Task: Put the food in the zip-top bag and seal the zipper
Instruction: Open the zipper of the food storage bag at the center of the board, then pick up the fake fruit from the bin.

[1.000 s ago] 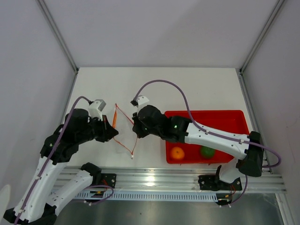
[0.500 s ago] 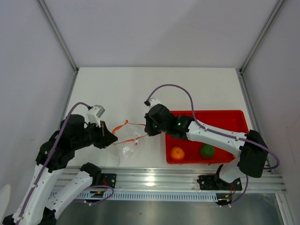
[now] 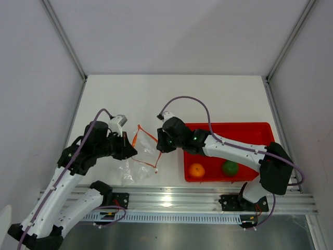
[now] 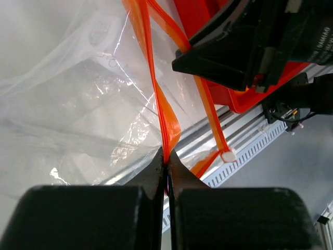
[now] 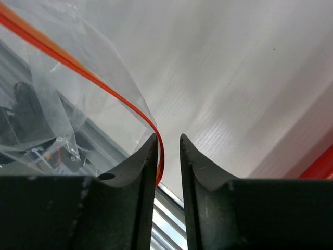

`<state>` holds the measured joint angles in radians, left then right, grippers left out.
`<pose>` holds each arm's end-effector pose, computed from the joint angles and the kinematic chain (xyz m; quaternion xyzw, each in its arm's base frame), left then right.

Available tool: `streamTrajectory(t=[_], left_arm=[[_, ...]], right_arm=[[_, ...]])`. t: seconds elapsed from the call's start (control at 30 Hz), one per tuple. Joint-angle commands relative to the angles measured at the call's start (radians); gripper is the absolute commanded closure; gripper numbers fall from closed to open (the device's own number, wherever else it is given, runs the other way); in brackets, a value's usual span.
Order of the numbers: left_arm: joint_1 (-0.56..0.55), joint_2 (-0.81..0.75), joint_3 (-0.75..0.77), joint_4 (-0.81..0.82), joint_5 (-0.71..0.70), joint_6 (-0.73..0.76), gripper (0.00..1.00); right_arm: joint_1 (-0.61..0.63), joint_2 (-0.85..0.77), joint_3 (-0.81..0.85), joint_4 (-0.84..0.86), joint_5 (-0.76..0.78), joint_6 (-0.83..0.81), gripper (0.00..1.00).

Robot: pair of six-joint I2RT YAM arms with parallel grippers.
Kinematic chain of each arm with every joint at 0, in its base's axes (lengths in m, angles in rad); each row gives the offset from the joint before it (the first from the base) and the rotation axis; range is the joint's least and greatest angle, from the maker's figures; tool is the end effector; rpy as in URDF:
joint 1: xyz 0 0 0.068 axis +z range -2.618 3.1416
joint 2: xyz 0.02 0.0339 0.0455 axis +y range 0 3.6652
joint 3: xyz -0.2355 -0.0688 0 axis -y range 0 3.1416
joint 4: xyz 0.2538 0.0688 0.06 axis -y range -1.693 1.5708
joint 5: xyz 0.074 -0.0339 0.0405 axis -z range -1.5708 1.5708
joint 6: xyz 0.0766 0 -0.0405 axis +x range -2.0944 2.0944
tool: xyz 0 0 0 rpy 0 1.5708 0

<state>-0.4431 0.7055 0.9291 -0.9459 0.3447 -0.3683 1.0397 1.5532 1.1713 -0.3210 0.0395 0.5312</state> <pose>0.1556 -0.1025 0.2844 0.1041 0.8946 -0.3037 0.3109 0.1994 0.3335 0.2127 -0.2201 0.8801 0.2846 0.3099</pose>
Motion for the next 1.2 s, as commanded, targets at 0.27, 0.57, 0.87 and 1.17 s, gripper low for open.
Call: streamTrajectory(t=[0.27,0.57,0.87,1.17], left_arm=[[-0.006,0.091,-0.059,0.186,0.077,-0.038,0.99],[-0.005,0.149,-0.079,0.239,0.092,-0.041,0.99],[-0.005,0.176,-0.082,0.274,0.099,-0.037,0.99],[-0.006,0.173,-0.088,0.286,0.111,-0.035,0.99]], right_arm=[[-0.006,-0.061,-0.035,0.022,0.022,-0.022,0.49],[-0.012,-0.275,-0.007,-0.150,0.178,0.055,0.16],[-0.237,-0.479,-0.140,-0.360,0.209,0.442,0.01],[-0.446,-0.783,-0.321,-0.484,0.274,0.824,0.01]])
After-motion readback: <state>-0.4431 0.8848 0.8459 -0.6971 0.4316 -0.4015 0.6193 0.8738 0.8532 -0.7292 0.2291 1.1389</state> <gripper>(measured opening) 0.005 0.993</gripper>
